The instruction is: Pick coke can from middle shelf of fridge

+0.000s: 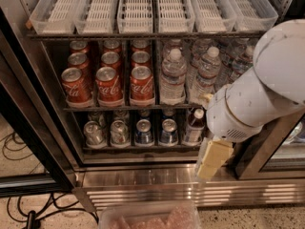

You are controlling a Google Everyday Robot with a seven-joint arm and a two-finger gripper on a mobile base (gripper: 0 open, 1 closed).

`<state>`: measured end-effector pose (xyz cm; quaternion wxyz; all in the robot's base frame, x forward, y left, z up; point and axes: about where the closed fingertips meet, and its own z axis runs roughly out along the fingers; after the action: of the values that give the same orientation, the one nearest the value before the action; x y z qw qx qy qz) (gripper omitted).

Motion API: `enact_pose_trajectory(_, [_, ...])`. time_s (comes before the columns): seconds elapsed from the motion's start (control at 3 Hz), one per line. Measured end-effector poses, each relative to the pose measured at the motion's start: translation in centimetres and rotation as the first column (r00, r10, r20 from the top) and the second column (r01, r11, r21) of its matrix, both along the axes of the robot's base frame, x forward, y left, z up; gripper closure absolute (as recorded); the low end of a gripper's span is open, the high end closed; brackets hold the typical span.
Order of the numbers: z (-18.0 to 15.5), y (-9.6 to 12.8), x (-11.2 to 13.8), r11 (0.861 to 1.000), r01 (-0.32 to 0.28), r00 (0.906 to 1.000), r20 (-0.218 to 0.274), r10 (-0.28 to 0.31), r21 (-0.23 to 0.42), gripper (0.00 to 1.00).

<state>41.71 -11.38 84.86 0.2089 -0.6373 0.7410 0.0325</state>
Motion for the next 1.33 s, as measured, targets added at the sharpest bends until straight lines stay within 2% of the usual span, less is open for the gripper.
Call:
enact_pose_trajectory(0.33, [-2.8,4.2,-0.3,0.991,-0.013,0.9999,0.013,0.011,0.134,0.00])
enact_pose_trajectory(0.67, [-4.2,8.9,-0.6,0.960,-0.016,0.9984,0.056,0.000,0.279,0.00])
enact_pose_trajectory(1.0, [-4.4,12.6,-0.7,0.922,0.043,0.9923,0.091,-0.084,0.385,0.00])
enact_pose_trajectory(1.33, [-3.4,13.1,0.9,0.907,0.064,0.9815,0.138,-0.133,0.416,0.00])
